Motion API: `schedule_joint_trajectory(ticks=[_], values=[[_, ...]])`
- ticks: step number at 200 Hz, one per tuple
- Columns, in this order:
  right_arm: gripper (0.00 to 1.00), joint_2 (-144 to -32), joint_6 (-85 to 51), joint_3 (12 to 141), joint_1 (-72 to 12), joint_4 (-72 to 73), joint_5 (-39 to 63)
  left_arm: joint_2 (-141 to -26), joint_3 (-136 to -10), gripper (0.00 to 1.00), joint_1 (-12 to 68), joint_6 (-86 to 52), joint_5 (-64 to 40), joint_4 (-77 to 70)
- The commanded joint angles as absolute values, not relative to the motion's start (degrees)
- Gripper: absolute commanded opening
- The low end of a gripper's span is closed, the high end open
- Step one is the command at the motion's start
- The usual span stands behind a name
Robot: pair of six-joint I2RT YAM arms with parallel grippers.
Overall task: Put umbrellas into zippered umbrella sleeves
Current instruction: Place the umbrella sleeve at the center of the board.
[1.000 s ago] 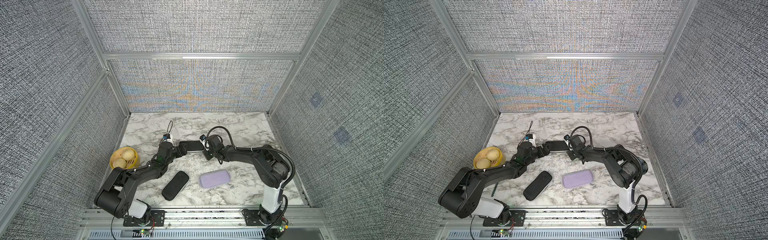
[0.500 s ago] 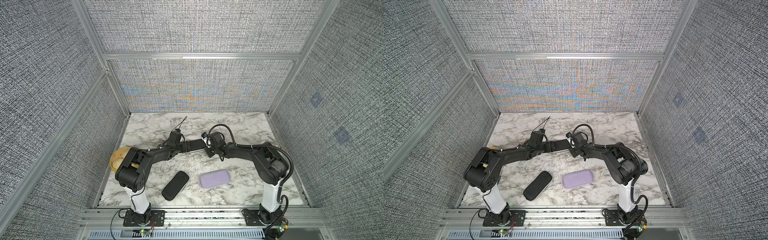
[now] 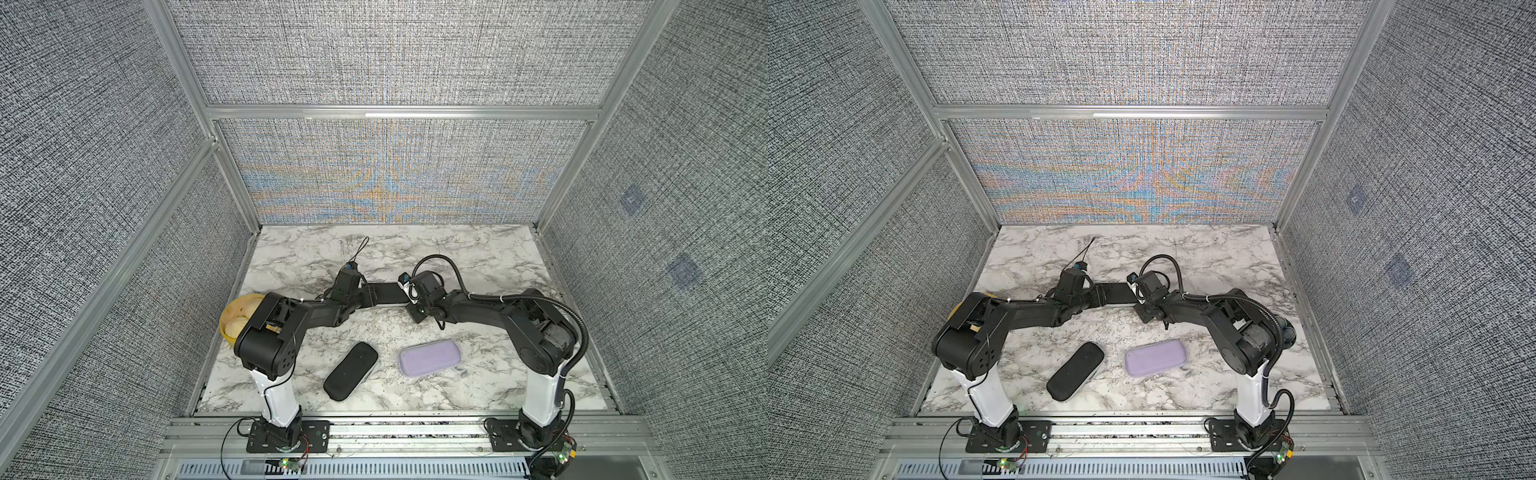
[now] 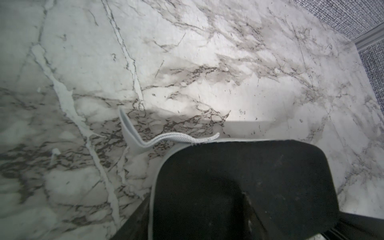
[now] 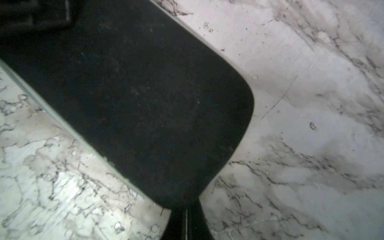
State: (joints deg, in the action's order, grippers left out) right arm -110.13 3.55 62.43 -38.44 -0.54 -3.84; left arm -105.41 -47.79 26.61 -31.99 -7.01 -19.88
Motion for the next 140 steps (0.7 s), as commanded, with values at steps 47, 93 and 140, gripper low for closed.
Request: schedule_joint_trajectory(ticks=[47,93,140], values=[[0.0,-108.16,0.99,59.78,-40.01,2.35,1.31,-108.79,-48.34,0.5,27.0,-33.61,-10.7,-15.19],[0.0,-106.71,-2.03,58.4,-41.79,2.14,0.84,-107.75,-47.36,0.44,26.99,-33.88,-8.82,-16.27],[0.0,-105.24,-3.15,57.7,-43.68,2.46,0.21,-108.97,-48.37,0.32,26.98,-34.96,-7.56,-16.35]])
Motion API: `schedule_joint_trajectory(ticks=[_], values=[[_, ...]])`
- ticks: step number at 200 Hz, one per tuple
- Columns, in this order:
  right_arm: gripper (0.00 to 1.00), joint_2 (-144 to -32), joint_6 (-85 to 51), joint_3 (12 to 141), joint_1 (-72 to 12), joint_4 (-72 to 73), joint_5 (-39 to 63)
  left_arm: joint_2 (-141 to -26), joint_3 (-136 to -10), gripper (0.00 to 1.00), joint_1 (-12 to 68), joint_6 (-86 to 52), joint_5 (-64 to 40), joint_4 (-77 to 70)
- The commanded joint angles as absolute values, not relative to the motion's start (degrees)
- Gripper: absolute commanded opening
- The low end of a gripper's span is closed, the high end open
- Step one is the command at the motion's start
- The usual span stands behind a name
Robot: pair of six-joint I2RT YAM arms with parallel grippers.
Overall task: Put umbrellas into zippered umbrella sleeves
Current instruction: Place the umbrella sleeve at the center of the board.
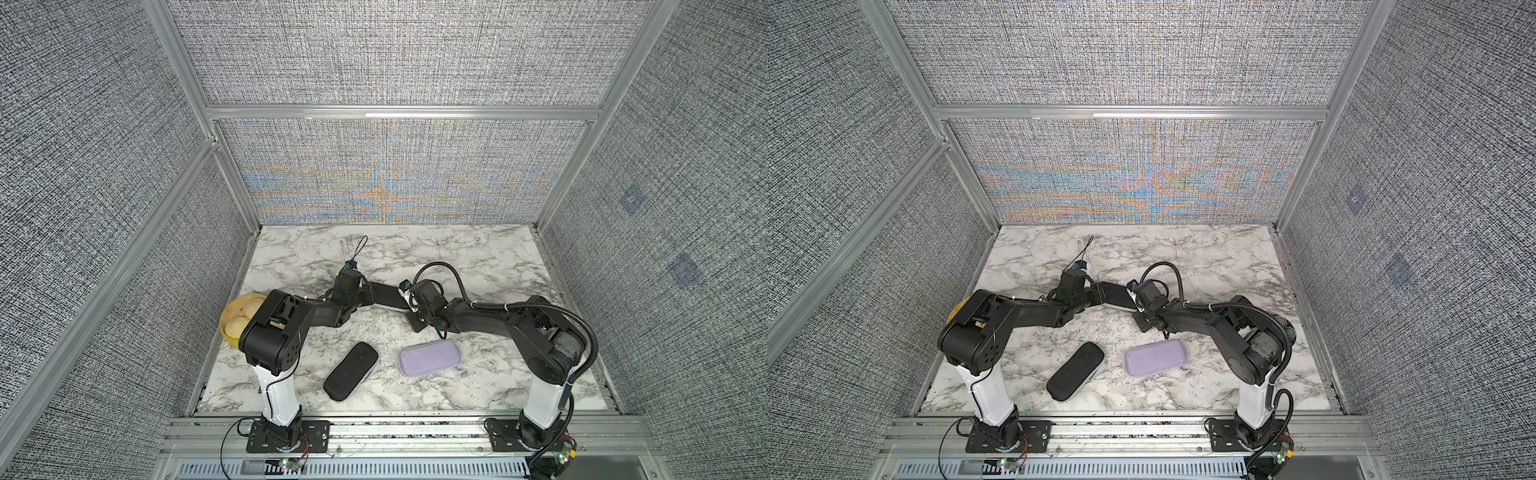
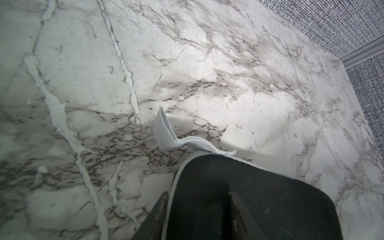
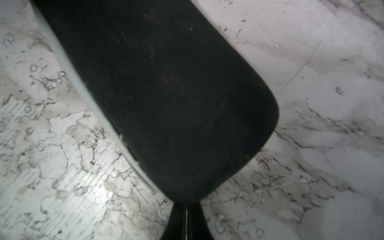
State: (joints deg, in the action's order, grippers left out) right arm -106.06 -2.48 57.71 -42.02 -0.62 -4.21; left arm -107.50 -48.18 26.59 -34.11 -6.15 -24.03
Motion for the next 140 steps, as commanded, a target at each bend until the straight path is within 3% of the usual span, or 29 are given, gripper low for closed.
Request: schedule_joint_trajectory(ticks=[1,10,29,63,119,140], values=[[0.0,-105.18,-3.16,57.68,-43.77,2.46,0.15,-109.07,-48.44,0.32,26.98,-35.01,-7.51,-16.35],[0.0,-104.61,-3.51,57.33,-44.25,2.8,-0.04,-109.58,-48.88,0.31,27.03,-35.23,-7.32,-16.35],[0.0,-103.5,-4.24,54.8,-44.33,3.66,-0.33,-109.78,-49.21,0.16,27.01,-35.6,-6.75,-16.2],[0.0,-104.06,-6.48,55.1,-45.33,4.38,0.6,-110.1,-48.7,0.16,26.99,-37.01,-5.9,-17.97],[0.0,-102.57,-9.32,53.4,-47.44,6.44,1.58,-111.75,-50.13,0.0,26.51,-37.59,-4.3,-17.76],[0.0,-103.45,-10.65,54.2,-48.53,7.67,2.03,-112.6,-50.34,0.0,26.59,-38.66,-4.79,-19.44]])
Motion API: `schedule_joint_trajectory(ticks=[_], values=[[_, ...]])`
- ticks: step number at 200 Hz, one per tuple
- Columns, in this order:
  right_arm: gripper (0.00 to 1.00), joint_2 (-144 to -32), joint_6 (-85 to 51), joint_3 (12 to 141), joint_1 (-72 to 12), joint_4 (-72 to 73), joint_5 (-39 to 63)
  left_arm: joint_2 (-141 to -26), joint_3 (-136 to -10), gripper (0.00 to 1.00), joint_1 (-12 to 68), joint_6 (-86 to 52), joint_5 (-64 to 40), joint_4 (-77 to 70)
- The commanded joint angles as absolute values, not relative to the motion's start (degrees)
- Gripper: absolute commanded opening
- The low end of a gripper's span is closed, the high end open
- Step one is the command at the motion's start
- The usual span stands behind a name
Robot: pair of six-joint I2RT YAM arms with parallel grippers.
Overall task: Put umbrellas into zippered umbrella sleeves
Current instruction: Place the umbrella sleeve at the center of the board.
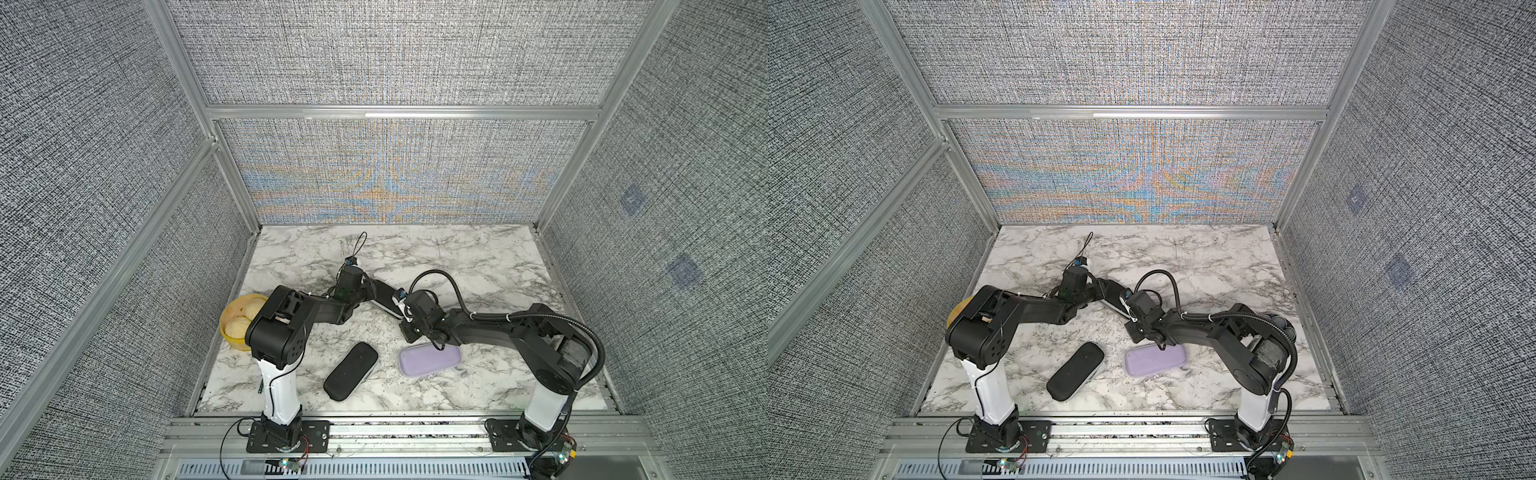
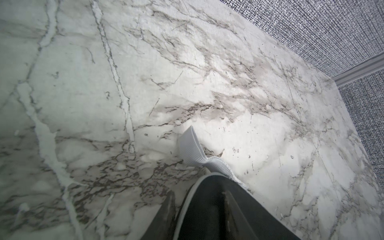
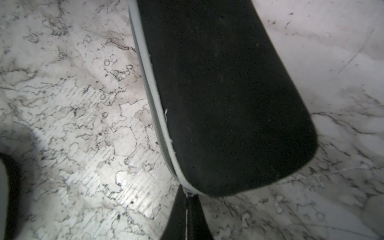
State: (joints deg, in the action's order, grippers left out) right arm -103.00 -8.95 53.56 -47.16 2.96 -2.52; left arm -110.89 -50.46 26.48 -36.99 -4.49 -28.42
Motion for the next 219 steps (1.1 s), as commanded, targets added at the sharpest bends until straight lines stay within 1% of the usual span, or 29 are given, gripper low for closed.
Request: schedule_joint_trajectory(ticks=[1,34,49,89,103,114,127,143,167,181,204,219], values=[[0.0,-103.45,-10.73,54.3,-48.57,7.7,2.03,-112.64,-50.35,0.0,26.61,-38.71,-4.81,-19.43],[0.0,-104.09,-12.47,56.25,-51.11,6.26,1.18,-113.38,-50.4,0.0,26.37,-39.28,-4.69,-20.04],[0.0,-105.6,-13.46,57.39,-49.26,5.12,0.1,-112.65,-48.94,0.0,26.58,-39.7,-4.67,-21.78],[0.0,-108.76,-12.55,60.68,-43.84,3.99,1.59,-109.9,-44.8,0.0,26.66,-40.34,-7.74,-24.39],[0.0,-108.44,-11.51,60.86,-42.21,3.23,1.4,-107.82,-43.12,0.03,26.65,-39.95,-7.89,-24.06],[0.0,-108.11,-10.83,60.88,-41.11,3.02,1.23,-106.49,-42.41,0.06,26.64,-39.48,-8.44,-23.47],[0.0,-107.94,-10.19,61.38,-39.86,2.32,1.28,-105.54,-41.69,0.13,26.71,-39.32,-10.42,-23.6],[0.0,-107.99,-8.89,61.98,-39.2,2.08,1.28,-104.29,-40.79,0.26,26.65,-38.89,-12.36,-23.82],[0.0,-108.15,-7.26,62.45,-38.11,0.65,0.71,-100.22,-40.12,0.42,26.35,-37.21,-10.23,-21.11],[0.0,-107.63,-7.1,61.73,-36.9,1.0,1.12,-97.9,-41.03,0.47,26.15,-35.28,-10.04,-19.16],[0.0,-107.43,-5.45,61.43,-35.54,0.95,1.79,-95.69,-45.38,0.48,25.99,-30.32,-11.8,-13.91],[0.0,-107.83,-3.88,61.78,-34.81,0.93,2.46,-96.65,-49.18,0.49,25.93,-26.78,-14.47,-11.64]])
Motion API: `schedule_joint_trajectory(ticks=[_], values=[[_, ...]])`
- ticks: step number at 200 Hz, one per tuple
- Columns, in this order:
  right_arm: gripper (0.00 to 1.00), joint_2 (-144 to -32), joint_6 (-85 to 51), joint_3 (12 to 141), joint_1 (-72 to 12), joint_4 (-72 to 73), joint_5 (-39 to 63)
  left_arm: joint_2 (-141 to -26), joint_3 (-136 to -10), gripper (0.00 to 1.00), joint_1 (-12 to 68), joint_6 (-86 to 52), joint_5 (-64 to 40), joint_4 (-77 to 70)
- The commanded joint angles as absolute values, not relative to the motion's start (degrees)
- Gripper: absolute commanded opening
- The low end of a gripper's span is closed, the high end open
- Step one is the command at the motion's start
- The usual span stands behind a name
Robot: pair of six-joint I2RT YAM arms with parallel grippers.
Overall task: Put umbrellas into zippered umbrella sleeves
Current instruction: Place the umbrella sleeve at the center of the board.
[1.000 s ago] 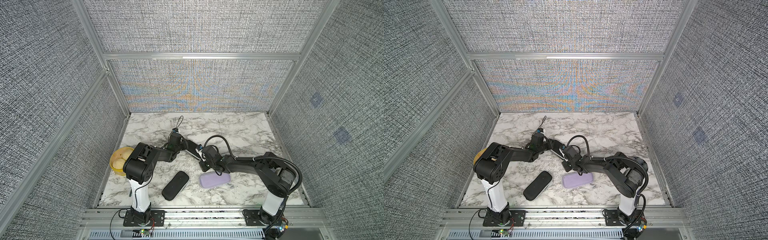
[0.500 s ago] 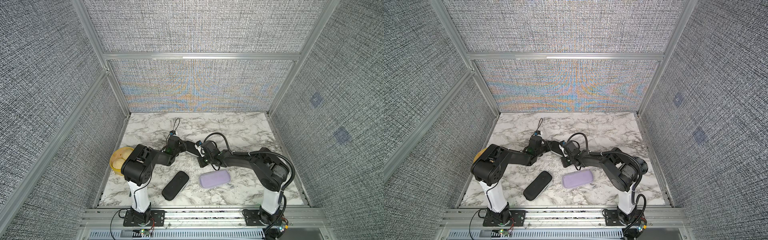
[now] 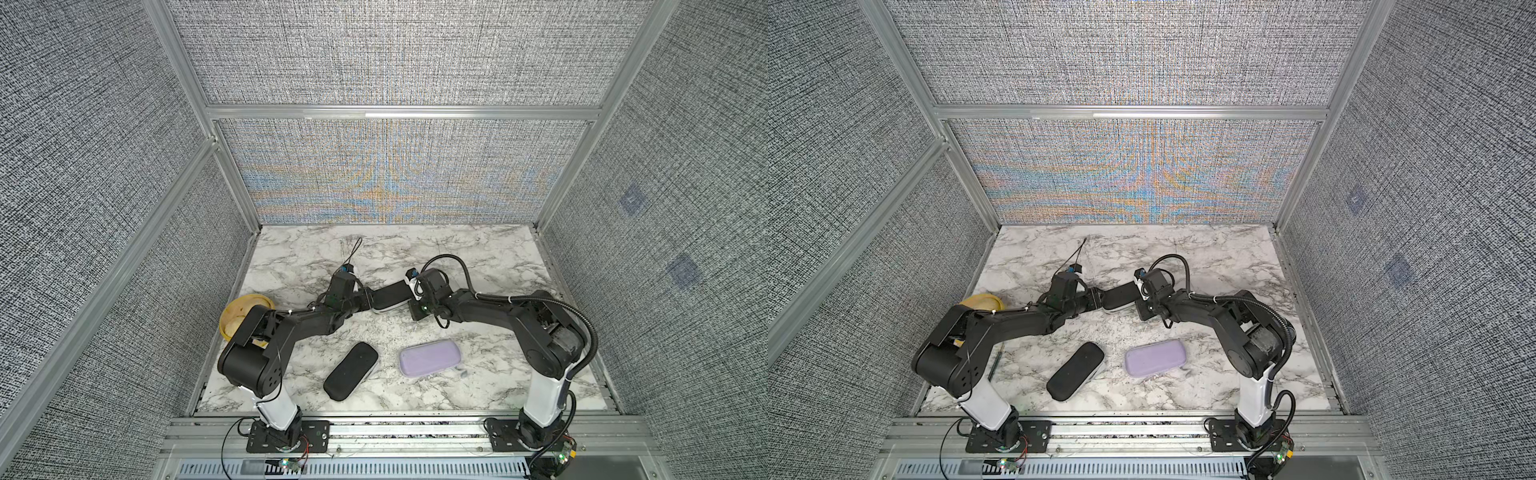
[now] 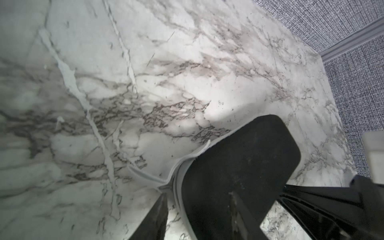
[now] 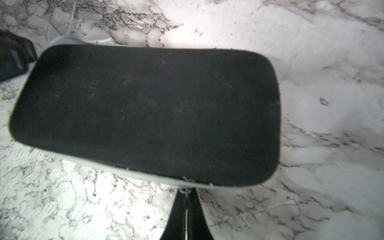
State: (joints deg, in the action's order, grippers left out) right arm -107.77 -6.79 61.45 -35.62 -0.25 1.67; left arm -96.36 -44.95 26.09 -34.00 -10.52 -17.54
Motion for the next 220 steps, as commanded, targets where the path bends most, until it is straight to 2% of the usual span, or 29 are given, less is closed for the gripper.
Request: schedule_joint_trajectory(ticks=[1,25,43,61,75,148,184,220], values=[[0.0,-107.88,-3.83,61.83,-34.72,0.95,2.46,-96.84,-49.51,0.49,25.93,-26.48,-14.62,-11.49],[0.0,-108.84,-2.81,62.65,-33.37,0.96,2.56,-103.98,-57.54,0.52,25.99,-20.93,-16.72,-7.74],[0.0,-109.11,-2.81,62.69,-32.52,1.75,3.21,-109.5,-61.13,0.65,26.03,-19.51,-20.45,-8.06],[0.0,-109.5,-2.32,62.73,-32.39,2.19,3.72,-113.21,-62.79,0.75,26.41,-19.98,-26.22,-10.49],[0.0,-109.52,-2.37,62.41,-32.41,2.52,4.43,-115.98,-64.52,0.76,26.89,-20.0,-28.55,-10.14],[0.0,-112.38,-1.69,65.76,-35.49,2.45,5.53,-118.46,-65.47,0.73,29.43,-20.99,-30.52,-11.13],[0.0,-110.45,-3.06,62.95,-37.15,5.45,6.98,-119.98,-65.5,0.62,29.62,-23.39,-24.94,-9.54],[0.0,-107.63,-3.99,59.12,-39.76,7.26,7.21,-120.77,-64.55,0.53,29.42,-29.09,-24.37,-13.69]])
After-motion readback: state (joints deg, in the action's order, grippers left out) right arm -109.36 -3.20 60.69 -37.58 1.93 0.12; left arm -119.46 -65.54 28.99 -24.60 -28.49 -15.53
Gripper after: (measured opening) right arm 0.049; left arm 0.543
